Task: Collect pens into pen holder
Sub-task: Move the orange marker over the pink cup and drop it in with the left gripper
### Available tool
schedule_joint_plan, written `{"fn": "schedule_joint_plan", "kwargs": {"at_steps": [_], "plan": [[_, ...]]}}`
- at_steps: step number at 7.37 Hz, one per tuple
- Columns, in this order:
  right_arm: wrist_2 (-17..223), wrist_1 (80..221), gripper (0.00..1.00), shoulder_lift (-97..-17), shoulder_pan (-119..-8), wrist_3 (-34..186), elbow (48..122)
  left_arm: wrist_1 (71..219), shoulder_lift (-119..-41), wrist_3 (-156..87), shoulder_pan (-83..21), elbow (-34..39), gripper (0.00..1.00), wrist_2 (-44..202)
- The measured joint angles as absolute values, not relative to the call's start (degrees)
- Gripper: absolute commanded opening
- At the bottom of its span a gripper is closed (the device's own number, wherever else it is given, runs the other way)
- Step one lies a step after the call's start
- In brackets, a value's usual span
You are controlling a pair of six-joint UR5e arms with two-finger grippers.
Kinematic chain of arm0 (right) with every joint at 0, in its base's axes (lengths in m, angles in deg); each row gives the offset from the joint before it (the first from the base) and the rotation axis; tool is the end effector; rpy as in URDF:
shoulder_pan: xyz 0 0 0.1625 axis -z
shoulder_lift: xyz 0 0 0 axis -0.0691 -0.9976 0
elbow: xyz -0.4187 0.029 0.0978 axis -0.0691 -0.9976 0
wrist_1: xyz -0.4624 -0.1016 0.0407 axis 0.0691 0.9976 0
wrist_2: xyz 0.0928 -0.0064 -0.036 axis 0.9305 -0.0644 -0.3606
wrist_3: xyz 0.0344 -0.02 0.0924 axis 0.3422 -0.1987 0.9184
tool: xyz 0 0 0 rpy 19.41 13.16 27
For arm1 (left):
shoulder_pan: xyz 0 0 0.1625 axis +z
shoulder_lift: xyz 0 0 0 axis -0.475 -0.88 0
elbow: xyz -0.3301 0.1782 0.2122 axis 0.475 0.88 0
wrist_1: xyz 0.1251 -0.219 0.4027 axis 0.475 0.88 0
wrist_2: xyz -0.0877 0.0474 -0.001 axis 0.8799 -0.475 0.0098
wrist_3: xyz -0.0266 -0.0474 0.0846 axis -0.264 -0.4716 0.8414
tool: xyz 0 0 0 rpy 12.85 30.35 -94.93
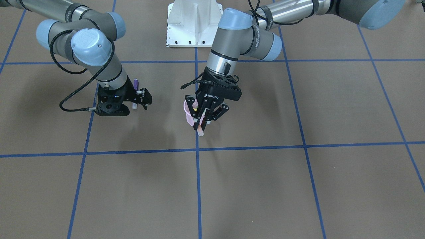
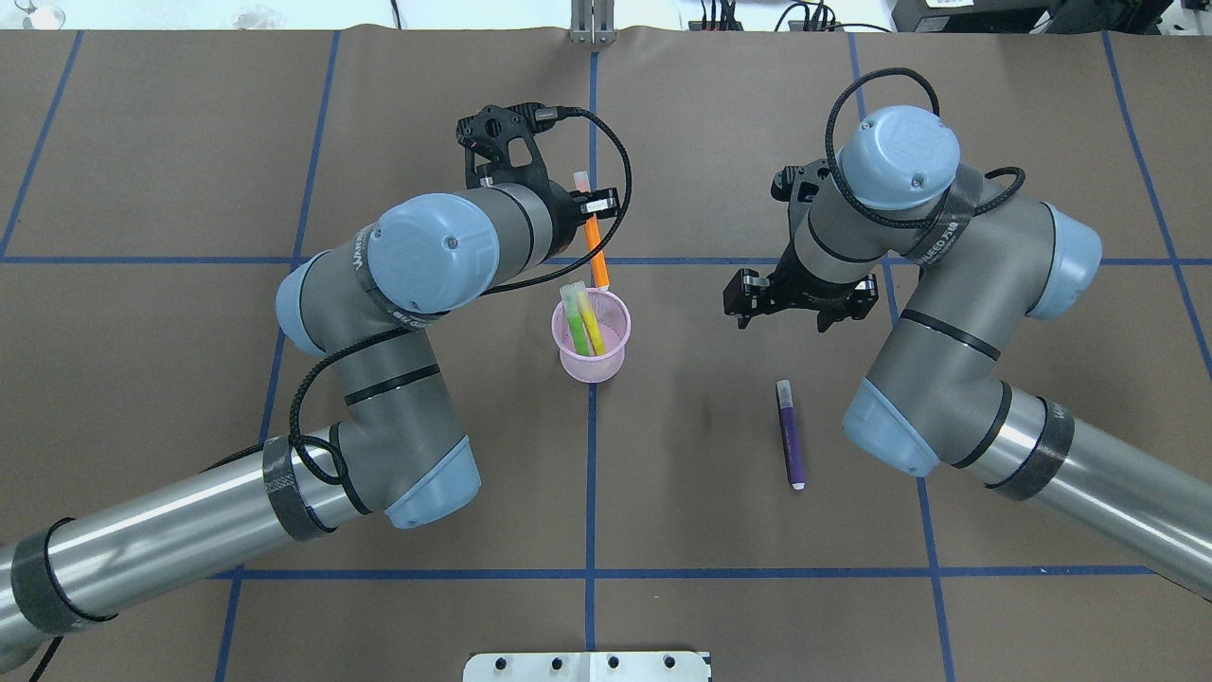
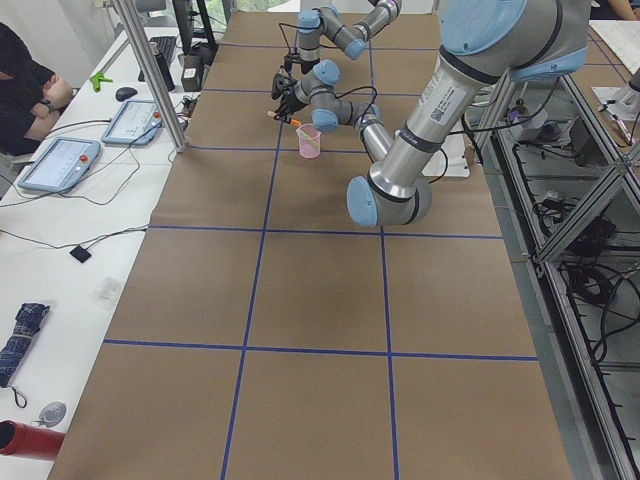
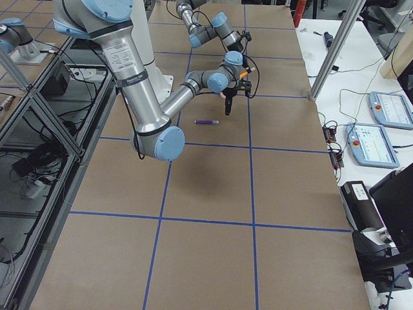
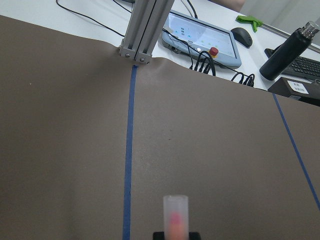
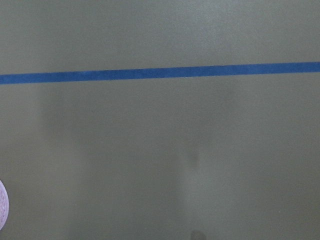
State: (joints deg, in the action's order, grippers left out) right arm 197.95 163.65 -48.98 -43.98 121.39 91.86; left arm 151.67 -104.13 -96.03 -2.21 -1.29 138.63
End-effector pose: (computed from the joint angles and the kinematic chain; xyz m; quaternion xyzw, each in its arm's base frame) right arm -0.4774 -0.5131 0.2725 -0.0124 -0.3904 0.0172 0.9204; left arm 0.5837 -0.5171 0.1079 0.2820 0.5328 -0.1615 0.7814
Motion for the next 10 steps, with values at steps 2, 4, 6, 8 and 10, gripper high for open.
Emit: {"fn": "schedule_joint_plan", "kwargs": {"at_steps": [2,4,6,8,10], "plan": [[198.0,163.7,0.99,-49.0,-44.0,121.4,91.9,152.5,-103.4,-96.0,-0.7,-1.2,0.00,137.1],[198.0,163.6,0.99,-49.0,-44.0,121.4,91.9,154.2,-103.0,-95.9,0.5,-0.9,0.00,134.1],[198.0,163.6,0.99,-49.0,-43.9,121.4,92.0,154.7,-102.7,-95.8,0.9,-0.8,0.00,132.5],[198.0,163.6,0.99,-49.0,-44.0,121.4,92.0,154.9,-101.4,-95.8,1.6,-0.7,0.00,132.0],[198.0,163.6,0.99,-48.9,-44.0,121.4,92.0,155.1,-100.9,-95.8,2.6,-0.7,0.00,131.8]]}}
